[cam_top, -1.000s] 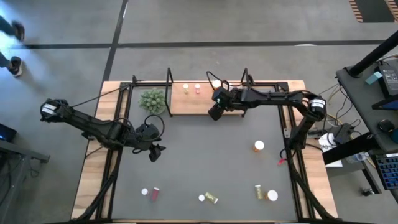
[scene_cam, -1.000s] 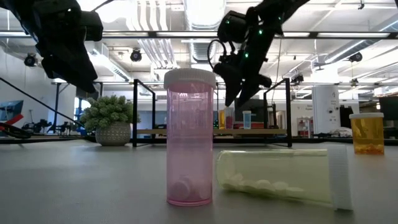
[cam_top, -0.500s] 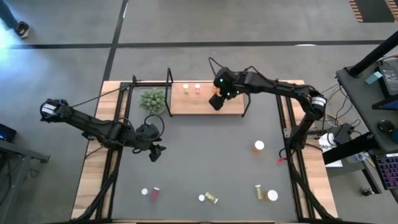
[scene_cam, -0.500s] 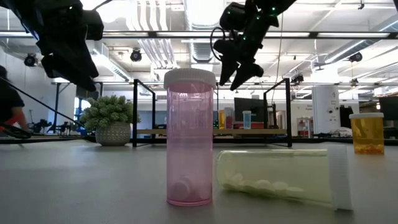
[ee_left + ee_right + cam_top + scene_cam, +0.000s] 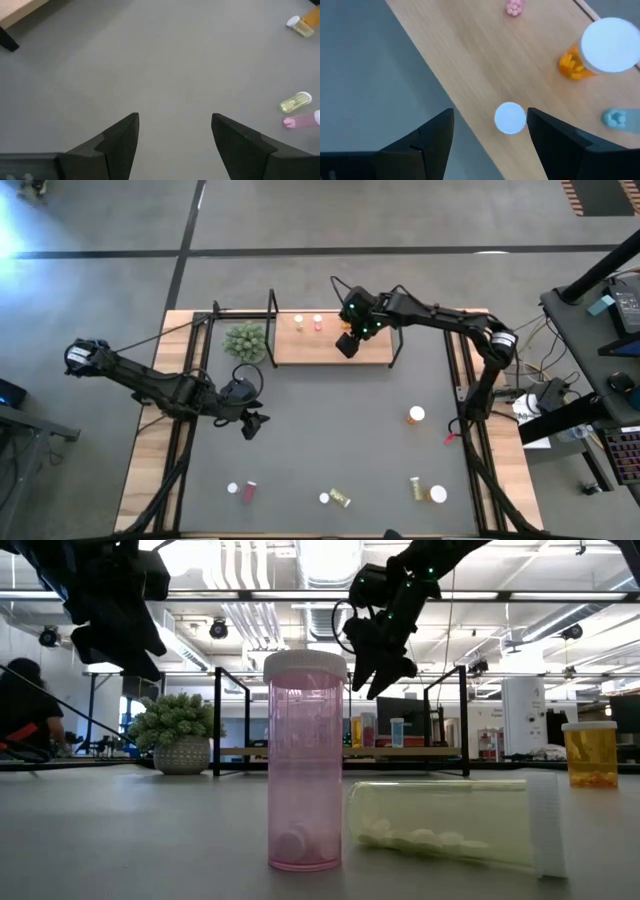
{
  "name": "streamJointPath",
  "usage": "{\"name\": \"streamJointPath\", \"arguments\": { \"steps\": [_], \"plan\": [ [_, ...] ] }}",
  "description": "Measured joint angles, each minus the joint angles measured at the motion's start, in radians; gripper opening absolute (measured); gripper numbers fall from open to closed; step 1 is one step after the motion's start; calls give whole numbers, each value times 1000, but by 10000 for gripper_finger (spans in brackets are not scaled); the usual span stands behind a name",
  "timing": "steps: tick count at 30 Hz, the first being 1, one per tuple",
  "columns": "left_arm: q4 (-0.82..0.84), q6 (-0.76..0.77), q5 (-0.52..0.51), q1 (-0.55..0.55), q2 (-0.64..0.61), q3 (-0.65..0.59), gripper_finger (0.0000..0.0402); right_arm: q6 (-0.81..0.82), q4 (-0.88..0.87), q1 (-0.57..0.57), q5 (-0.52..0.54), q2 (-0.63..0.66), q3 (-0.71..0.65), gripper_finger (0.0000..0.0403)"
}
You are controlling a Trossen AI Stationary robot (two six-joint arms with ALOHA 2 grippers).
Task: Pick and place medicine bottles onto shelf by color
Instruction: Put the top blue pill bottle on the shelf aligned with the other blue pill bottle
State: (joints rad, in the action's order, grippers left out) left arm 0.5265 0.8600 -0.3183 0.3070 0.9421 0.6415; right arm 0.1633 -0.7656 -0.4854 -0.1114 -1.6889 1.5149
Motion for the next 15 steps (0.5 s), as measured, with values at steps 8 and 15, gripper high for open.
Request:
{"name": "streamJointPath", "arguments": {
  "steps": [8, 15],
  "plan": [
    [0, -2, 0, 0, 0, 0, 233, -36, -1, -4, 7, -47, 2, 240],
    [4, -2, 0, 0, 0, -1, 233, -58, 6, -6, 18, -62, 2, 240]
  ]
}}
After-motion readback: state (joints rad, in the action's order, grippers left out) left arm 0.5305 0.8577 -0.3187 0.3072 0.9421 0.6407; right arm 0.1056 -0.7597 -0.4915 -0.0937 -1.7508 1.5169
